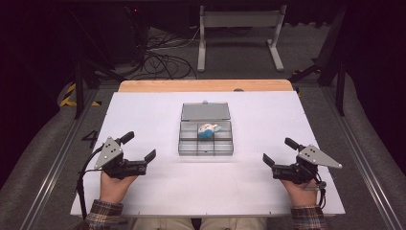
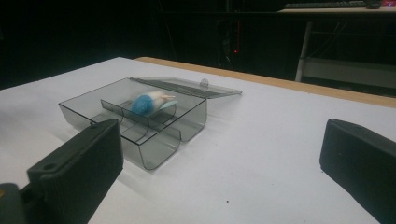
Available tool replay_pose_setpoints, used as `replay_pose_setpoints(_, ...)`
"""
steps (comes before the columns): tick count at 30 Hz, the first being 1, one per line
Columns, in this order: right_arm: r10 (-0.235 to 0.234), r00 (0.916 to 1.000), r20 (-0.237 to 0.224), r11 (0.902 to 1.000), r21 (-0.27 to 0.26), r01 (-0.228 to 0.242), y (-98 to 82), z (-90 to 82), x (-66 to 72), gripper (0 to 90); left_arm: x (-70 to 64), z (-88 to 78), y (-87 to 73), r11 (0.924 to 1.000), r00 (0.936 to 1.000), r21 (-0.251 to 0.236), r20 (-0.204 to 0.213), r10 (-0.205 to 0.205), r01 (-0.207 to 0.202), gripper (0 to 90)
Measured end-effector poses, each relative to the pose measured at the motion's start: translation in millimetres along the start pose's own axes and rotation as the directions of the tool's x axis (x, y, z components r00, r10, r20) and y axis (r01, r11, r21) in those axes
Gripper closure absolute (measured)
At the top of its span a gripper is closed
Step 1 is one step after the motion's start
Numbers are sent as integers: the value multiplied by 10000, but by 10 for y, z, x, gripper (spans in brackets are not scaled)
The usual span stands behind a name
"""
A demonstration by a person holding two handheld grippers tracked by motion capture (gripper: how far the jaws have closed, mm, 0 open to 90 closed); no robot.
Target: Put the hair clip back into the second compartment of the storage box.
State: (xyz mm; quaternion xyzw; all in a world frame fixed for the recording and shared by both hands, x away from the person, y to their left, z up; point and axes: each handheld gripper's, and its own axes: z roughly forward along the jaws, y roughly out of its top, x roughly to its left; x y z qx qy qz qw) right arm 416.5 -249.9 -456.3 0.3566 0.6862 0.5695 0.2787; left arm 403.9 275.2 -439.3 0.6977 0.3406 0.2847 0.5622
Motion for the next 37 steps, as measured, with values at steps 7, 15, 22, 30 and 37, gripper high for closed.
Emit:
replay_pose_setpoints(7,111,9999,-53,9999,-95,-111,-8,-1,-7,1,26,-64,-40,9993,10000,-369,71,-33,35,10)
replay_pose_setpoints(15,46,10000,-29,10000,-63,-46,-17,6,-11,1,31,-100,-105,9995,10000,-304,84,-51,54,10)
replay_pose_setpoints(22,71,10000,-42,9998,-170,-71,-27,7,-12,1,38,-145,-130,9990,9998,-429,109,-135,139,10)
replay_pose_setpoints(30,31,10000,-77,9998,-212,-32,-26,4,-6,1,52,-153,-150,9987,9996,-449,145,-226,232,10)
replay_pose_setpoints(37,15,10000,-75,9996,-290,-17,-19,-9,7,1,61,-161,-159,9994,9999,-327,-13,-116,116,10)
